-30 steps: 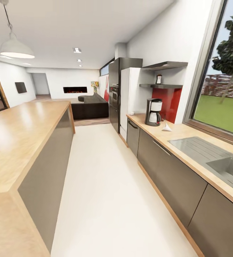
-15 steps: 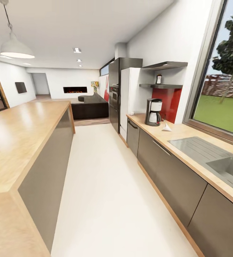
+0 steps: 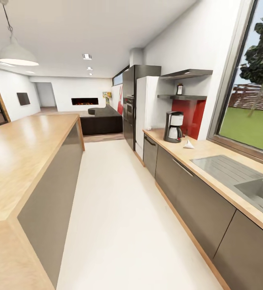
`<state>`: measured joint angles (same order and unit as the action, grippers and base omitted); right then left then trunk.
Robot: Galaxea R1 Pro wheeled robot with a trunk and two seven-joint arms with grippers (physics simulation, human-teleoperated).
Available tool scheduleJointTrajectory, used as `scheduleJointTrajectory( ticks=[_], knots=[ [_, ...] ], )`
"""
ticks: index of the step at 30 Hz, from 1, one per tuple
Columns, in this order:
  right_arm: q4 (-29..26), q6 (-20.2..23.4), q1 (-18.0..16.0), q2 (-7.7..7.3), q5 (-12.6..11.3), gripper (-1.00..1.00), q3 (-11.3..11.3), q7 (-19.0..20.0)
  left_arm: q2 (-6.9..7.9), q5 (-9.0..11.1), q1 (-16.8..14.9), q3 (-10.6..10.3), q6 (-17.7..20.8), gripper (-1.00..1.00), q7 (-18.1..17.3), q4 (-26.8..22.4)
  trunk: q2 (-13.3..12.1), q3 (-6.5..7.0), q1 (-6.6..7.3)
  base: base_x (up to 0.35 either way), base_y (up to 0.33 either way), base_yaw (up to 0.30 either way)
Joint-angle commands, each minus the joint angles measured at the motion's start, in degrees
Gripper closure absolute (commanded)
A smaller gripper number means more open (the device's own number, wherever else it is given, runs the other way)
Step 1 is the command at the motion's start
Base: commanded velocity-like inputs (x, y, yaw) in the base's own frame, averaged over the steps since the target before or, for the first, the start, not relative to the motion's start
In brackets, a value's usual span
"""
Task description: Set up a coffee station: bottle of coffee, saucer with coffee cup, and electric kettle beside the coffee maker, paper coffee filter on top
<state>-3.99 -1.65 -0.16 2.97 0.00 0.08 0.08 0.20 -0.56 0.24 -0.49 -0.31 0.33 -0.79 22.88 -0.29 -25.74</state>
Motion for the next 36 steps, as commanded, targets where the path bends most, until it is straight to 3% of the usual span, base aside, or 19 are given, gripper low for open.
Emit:
scheduleJointTrajectory(
  ticks=[1,18,19,23,27,30,34,36],
  knots=[
    [0.04,-0.16,-0.02,0.01,0.0,-1.0,0.0,0.01,0.02,-0.06,0.02,-0.03,-0.04,-1.0,0.07,-0.07,0.04,-0.03,-0.05,0.272,0.0,0.0],
    [-0.4,-0.22,-0.02,-0.22,0.0,-1.0,-0.15,-0.27,0.27,0.53,-0.17,0.4,-0.01,-1.0,0.25,-0.32,0.04,-0.03,-0.05,0.33,0.0,0.0],
    [-3.83,-0.2,-0.02,-0.77,0.05,-1.0,-0.16,-0.34,0.55,0.61,-1.27,0.44,0.08,-1.0,0.28,-0.35,0.04,-0.03,-0.05,0.339,0.0,0.0],
    [-7.72,-0.19,-0.02,-1.45,0.08,-1.0,-0.17,-0.4,0.77,0.64,-3.57,0.42,0.16,-1.0,0.28,-0.35,0.04,-0.03,-0.05,0.339,0.0,0.0],
    [-15.94,-0.22,-0.02,-3.01,0.12,-1.0,-0.09,-0.43,0.83,0.62,-8.23,0.47,0.15,-1.0,0.29,-0.35,0.04,-0.03,-0.05,0.34,0.0,0.0],
    [-21.69,-0.23,-0.08,-3.36,0.22,-1.0,-0.02,-0.43,0.8,0.64,-11.45,0.56,0.09,-1.0,0.29,-0.42,0.04,-0.03,-0.05,0.341,0.0,0.0],
    [-28.53,-0.27,-0.73,-3.47,0.25,-1.0,0.0,-0.37,0.94,0.71,-13.91,0.64,0.05,-1.0,0.29,-4.37,0.04,-0.03,-0.05,0.341,0.0,0.0],
    [-32.13,-0.28,-0.92,-3.49,0.21,-1.0,0.01,-0.29,1.04,1.33,-14.43,2.02,0.07,-1.0,0.29,-9.96,0.04,-0.03,-0.05,0.341,0.0,0.0]
  ],
)
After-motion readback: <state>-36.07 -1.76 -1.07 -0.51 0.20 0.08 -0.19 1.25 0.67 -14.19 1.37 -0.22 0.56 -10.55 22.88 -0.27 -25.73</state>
